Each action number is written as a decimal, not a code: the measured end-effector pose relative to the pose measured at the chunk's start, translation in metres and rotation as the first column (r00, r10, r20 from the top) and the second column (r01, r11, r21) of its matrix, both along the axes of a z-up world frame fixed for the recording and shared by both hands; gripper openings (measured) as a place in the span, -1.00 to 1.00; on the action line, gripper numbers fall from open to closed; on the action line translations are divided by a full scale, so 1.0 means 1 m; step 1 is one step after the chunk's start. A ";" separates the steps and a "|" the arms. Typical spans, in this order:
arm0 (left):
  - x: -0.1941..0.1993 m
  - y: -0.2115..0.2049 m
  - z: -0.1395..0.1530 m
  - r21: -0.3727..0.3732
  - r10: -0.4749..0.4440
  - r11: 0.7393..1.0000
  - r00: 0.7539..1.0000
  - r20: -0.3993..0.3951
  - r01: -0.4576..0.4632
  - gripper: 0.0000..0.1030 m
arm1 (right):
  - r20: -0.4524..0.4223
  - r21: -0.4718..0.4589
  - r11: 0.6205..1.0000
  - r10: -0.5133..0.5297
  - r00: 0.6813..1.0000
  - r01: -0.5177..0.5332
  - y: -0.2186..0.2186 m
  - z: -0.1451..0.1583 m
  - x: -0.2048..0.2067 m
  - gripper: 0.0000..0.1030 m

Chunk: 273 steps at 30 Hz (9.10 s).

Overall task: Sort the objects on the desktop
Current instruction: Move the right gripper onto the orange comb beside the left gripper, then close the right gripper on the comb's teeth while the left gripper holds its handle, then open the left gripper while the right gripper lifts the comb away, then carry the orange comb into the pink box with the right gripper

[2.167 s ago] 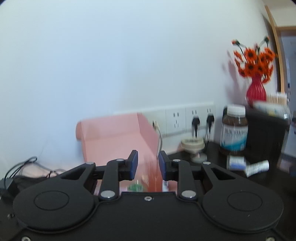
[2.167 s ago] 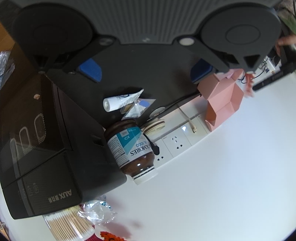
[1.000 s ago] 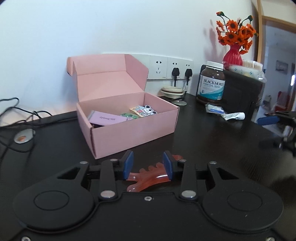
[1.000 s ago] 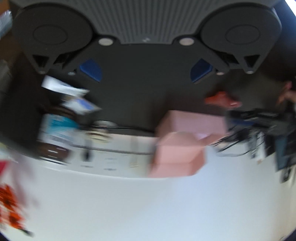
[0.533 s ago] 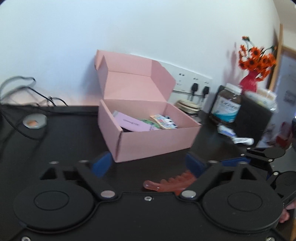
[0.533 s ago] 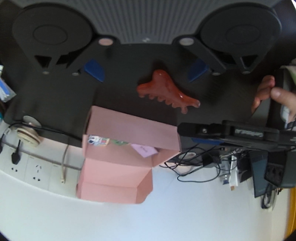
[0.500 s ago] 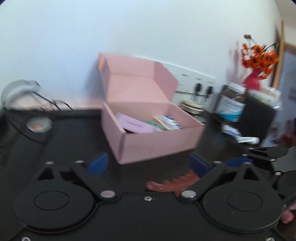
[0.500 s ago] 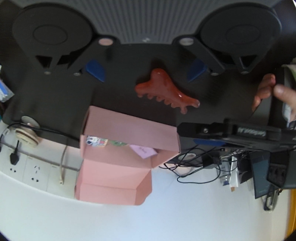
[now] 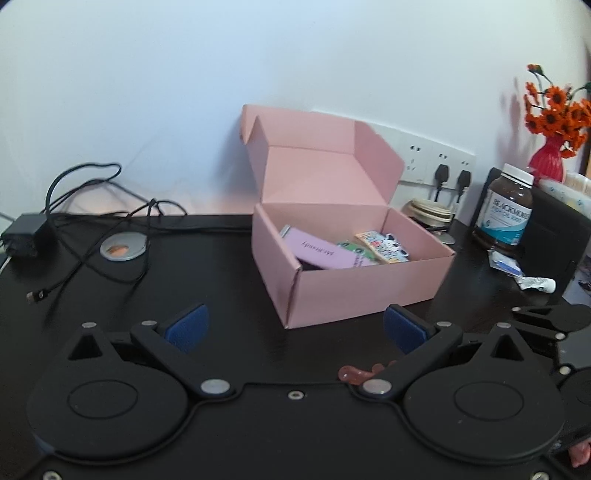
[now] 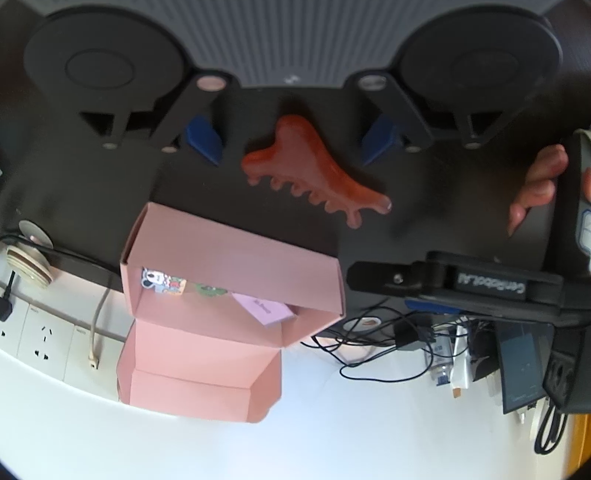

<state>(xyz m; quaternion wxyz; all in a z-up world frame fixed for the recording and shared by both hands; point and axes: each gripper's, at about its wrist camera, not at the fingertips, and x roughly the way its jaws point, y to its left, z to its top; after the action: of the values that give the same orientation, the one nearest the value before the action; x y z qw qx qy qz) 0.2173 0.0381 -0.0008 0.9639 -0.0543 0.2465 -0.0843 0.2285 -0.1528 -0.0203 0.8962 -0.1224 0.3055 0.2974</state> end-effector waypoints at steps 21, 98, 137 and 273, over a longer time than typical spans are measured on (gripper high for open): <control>0.000 -0.016 -0.010 0.043 -0.179 0.982 0.977 -0.115 0.185 0.96 | 0.027 0.002 0.999 0.049 0.998 -0.049 0.010 0.001 0.006 0.09; -0.019 -0.062 -0.020 0.392 -0.449 0.808 0.891 -0.073 0.440 -0.74 | 0.049 -0.039 0.953 0.303 0.952 -0.301 -0.040 0.007 0.035 -0.46; -0.034 -0.070 -0.018 0.435 -0.440 0.797 0.896 -0.058 0.420 -0.77 | -0.056 0.336 0.921 0.228 0.972 -0.196 -0.068 0.029 0.049 -0.51; -0.024 -0.043 -0.013 0.224 -0.142 0.964 0.990 -0.024 0.143 0.99 | -0.296 0.540 0.804 -0.095 0.950 0.248 0.017 0.018 0.149 -0.65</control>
<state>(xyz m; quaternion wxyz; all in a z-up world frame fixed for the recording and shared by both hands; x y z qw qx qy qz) 0.1928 -0.0046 -0.0136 0.9544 0.0727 0.2613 -0.1247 0.3773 -0.1361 -0.0027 0.8680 0.2193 0.3245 0.3054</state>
